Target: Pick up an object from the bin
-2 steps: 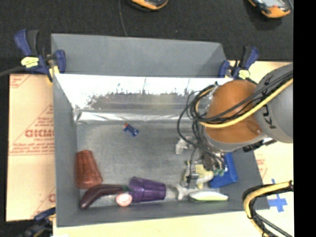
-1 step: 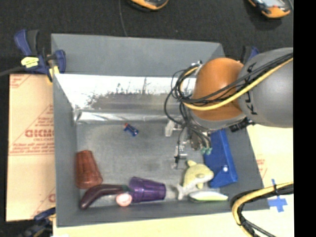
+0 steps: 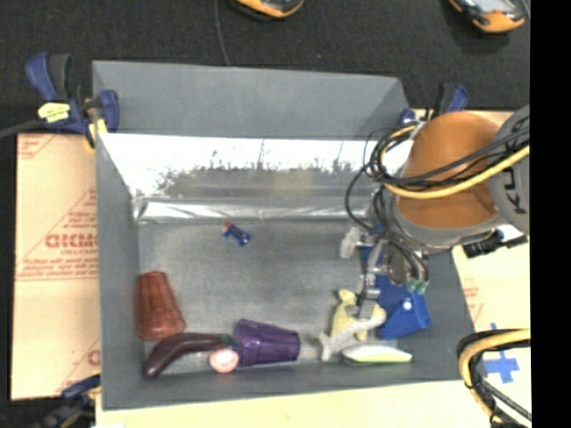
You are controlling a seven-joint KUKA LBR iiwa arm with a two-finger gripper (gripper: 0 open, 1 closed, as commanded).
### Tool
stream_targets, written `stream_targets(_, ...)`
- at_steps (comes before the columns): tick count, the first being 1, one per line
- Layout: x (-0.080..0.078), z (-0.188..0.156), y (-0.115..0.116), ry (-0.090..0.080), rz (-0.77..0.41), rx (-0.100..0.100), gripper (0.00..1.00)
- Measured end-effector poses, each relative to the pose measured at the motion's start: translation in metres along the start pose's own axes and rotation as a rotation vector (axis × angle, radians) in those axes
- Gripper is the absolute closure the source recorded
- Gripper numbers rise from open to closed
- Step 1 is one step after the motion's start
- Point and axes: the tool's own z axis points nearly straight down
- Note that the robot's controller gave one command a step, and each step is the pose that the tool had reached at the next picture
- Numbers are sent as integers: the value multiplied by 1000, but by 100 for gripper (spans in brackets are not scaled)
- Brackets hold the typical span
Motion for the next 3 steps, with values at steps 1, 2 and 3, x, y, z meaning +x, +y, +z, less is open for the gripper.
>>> stream_targets(1,10,-41,-17,-13,-54,-1,0)
stream_targets(2,6,0,-59,-16,-89,-1,0)
stream_targets(3,11,26,-70,-13,-141,0,0)
